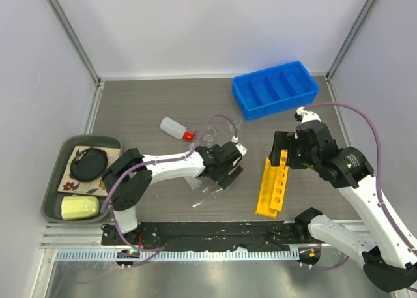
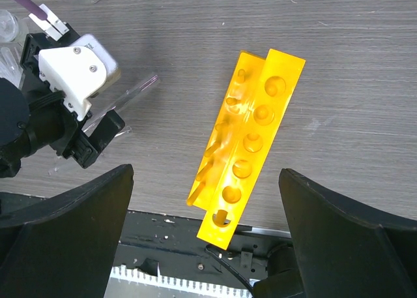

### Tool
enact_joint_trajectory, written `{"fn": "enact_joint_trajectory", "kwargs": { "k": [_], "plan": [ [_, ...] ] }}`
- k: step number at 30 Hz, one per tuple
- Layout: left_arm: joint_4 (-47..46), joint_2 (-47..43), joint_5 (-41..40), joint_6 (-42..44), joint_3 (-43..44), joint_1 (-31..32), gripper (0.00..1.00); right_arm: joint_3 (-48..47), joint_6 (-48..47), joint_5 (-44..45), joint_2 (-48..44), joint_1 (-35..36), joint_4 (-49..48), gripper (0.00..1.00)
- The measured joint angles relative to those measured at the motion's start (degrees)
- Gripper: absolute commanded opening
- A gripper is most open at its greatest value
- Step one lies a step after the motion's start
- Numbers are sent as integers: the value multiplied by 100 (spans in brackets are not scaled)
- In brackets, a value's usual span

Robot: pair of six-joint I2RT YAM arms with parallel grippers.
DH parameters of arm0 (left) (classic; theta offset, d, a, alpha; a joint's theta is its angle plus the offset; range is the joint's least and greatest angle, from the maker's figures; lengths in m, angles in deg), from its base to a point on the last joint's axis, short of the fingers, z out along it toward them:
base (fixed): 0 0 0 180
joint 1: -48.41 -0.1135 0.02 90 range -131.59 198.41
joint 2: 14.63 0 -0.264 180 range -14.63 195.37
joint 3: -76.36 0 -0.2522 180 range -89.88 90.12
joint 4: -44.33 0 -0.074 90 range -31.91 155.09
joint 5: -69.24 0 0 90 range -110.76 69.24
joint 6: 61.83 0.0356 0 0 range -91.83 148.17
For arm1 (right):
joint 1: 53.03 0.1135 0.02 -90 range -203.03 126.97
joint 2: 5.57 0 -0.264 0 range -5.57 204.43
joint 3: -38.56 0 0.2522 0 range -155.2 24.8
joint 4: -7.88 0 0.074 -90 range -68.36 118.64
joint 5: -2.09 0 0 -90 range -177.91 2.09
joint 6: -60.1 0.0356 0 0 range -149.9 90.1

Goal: Organize the chemistry lab equipment

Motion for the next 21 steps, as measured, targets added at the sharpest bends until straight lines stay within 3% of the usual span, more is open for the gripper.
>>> {"fn": "enact_joint_trajectory", "kwargs": {
  "k": [8, 13, 17, 21],
  "plan": [
    [-271, 114, 133, 17, -116, 0, 68, 72, 0, -50, -90, 0, -4, 99],
    [-385, 116, 236, -17, -280, 7, 52, 136, 2, -85, -127, 0, 0, 100],
    [-498, 114, 332, -37, -319, 13, 34, 160, 2, -118, -125, 0, -4, 100],
    [-577, 114, 409, -42, -348, 33, 27, 160, 4, -142, -125, 0, -7, 100]
  ]
}}
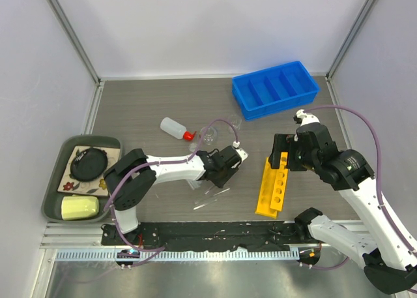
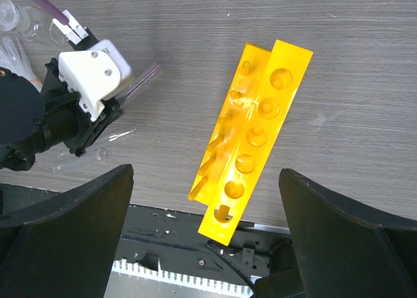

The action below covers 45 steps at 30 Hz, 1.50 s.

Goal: Organize the chemistry lab equipment

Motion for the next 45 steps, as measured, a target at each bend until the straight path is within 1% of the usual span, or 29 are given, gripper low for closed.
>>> {"fn": "enact_joint_trajectory", "kwargs": {
  "k": [5, 8, 11, 15, 19, 23, 26, 29, 30, 33, 39, 42, 43, 45],
  "plan": [
    [-44, 0, 0, 4, -15, 0, 17, 0, 0, -2, -2, 0, 0, 100],
    [-4, 2, -28, 28, 22, 2, 14, 0, 0, 0, -2, 0, 0, 99],
    [232, 31, -140, 144, 205, -2, 11, 0, 0, 22, 0, 0, 0, 100],
    [684, 31, -243, 330, 887, -52, 9, -24, 0, 81, 2, 0, 11, 99],
    [960, -192, -57, 496, 1613, -168, 8, -146, -17, 120, -4, 0, 55, 100],
    [1156, -769, 638, 564, 1976, -367, 5, -374, -94, -286, -59, 0, 76, 99],
    [1152, -1329, 1473, 522, 1934, -514, 5, -542, -122, -861, -225, 0, 76, 99],
    [940, -1965, 2302, 343, 1580, -614, 5, -719, -157, -1445, -452, 0, 94, 97],
    [920, -2068, 2450, 304, 1508, -627, 5, -752, -173, -1620, -525, 0, 94, 96],
    [610, -2472, 3228, 68, 1110, -627, 5, -796, -177, -2055, -745, 0, 116, 95],
    [48, -2889, 4297, -352, 487, -629, 5, -772, -96, -2855, -750, 0, -52, 90],
    [-173, -2968, 4618, -496, 326, -645, 3, -761, -63, -3104, -597, 0, -258, 87],
    [-238, -2983, 4715, -540, 282, -651, 3, -750, -61, -3165, -527, 0, -332, 83],
    [-385, -3014, 4859, -616, 192, -667, 3, -739, -63, -3252, -380, 0, -452, 81]
  ]
}}
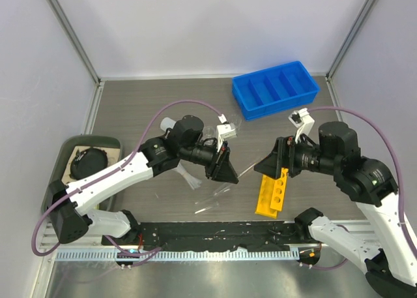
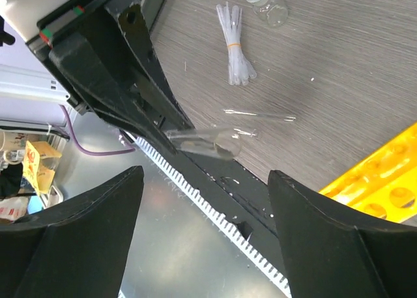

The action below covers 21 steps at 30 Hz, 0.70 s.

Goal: Organize the chemistry lab equipment

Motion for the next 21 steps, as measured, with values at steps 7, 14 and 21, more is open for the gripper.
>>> {"fn": "enact_joint_trajectory", "kwargs": {
  "k": [7, 14, 21],
  "plan": [
    [-411, -92, 485, -208, -304, -120, 2, 63, -4, -223, 315, 0, -376, 62],
    [-879, -168, 881, -476, -535, -358, 0, 175, 17, -404, 369, 0, -597, 55],
    [-1397, -186, 1174, -756, -695, -468, 0, 315, 22, -525, 385, 0, -704, 54]
  ]
}}
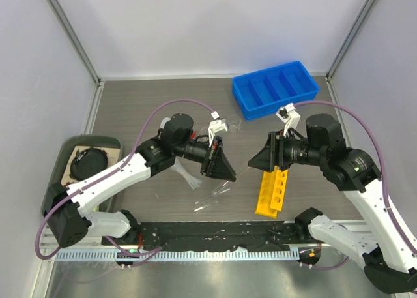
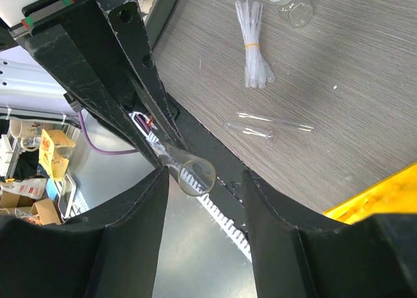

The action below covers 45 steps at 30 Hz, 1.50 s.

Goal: Organize the chemistry lab equipment

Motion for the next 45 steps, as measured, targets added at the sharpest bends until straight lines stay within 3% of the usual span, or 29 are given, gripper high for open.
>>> {"fn": "enact_joint_trajectory", "kwargs": {
  "k": [11, 19, 25, 30, 31, 32, 34, 35, 39, 42, 45],
  "plan": [
    [-334, 0, 120, -181, -120, -13, 0, 17, 55, -105, 140, 0, -291, 48],
    [-448, 0, 151, -271, -208, -17, 0, 22, 133, -186, 210, 0, -424, 30],
    [-490, 0, 179, -260, -227, -90, 0, 26, 232, -264, 205, 0, -514, 24],
    [-535, 0, 203, -249, -227, -173, 16, 37, 280, -240, 155, 0, -527, 20],
    [-555, 0, 203, -247, -227, -186, 22, 42, 286, -223, 131, 0, -531, 19],
    [-570, 7, 203, -245, -225, -195, 38, 44, 295, -205, 116, 0, -531, 19],
    [-570, 46, 190, -238, -181, -214, 41, 44, 302, -149, 87, 0, -533, 18],
    [-525, 94, 133, -240, -127, -238, 49, 42, 286, -98, 70, 0, -487, 18],
    [-127, 361, -173, -138, 267, -382, 67, -20, 232, 280, 59, 0, -229, 15],
    [321, 407, -544, 13, 621, -417, 76, -144, 199, 669, 118, 0, -50, 14],
    [778, 407, -973, 186, 1038, -417, 77, -273, 162, 1058, 225, 0, 70, 15]
  ]
}}
